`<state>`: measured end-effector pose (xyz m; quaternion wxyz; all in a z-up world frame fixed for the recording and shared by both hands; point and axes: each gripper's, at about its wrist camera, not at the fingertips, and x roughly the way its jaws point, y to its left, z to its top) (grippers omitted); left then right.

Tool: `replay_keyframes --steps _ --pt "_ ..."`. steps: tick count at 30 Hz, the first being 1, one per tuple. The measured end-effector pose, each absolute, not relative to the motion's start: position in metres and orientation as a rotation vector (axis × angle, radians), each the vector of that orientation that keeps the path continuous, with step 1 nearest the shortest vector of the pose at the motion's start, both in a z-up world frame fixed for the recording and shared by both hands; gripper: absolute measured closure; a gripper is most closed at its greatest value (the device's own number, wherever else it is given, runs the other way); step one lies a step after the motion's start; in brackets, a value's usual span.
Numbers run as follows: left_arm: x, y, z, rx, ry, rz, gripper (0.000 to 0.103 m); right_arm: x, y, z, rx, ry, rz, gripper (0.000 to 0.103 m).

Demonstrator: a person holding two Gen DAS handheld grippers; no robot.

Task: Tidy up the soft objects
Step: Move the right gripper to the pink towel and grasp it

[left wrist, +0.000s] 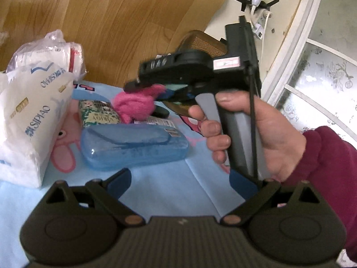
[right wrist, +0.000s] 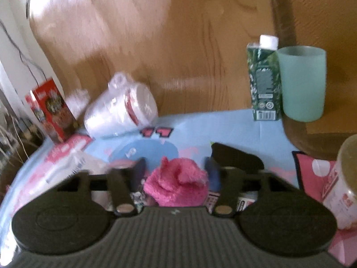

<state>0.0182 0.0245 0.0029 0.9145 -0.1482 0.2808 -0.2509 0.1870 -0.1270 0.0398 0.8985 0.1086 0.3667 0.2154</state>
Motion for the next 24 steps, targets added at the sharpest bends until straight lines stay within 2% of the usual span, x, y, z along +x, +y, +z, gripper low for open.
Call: replay_keyframes --steps 3,11,18,24 --pt "0.019 0.025 0.002 -0.321 0.588 -0.516 0.005 0.177 -0.130 0.044 0.189 0.711 0.444 0.070" --pt "0.021 0.033 -0.001 -0.382 0.604 -0.513 0.002 0.094 -0.177 0.081 0.166 0.437 0.367 0.070" --pt "0.025 0.037 -0.003 -0.409 0.618 -0.510 0.002 0.014 -0.213 0.068 0.192 0.431 0.350 0.070" --pt "0.025 0.039 -0.005 -0.427 0.632 -0.500 0.002 -0.012 -0.208 0.049 0.230 0.492 0.390 0.070"
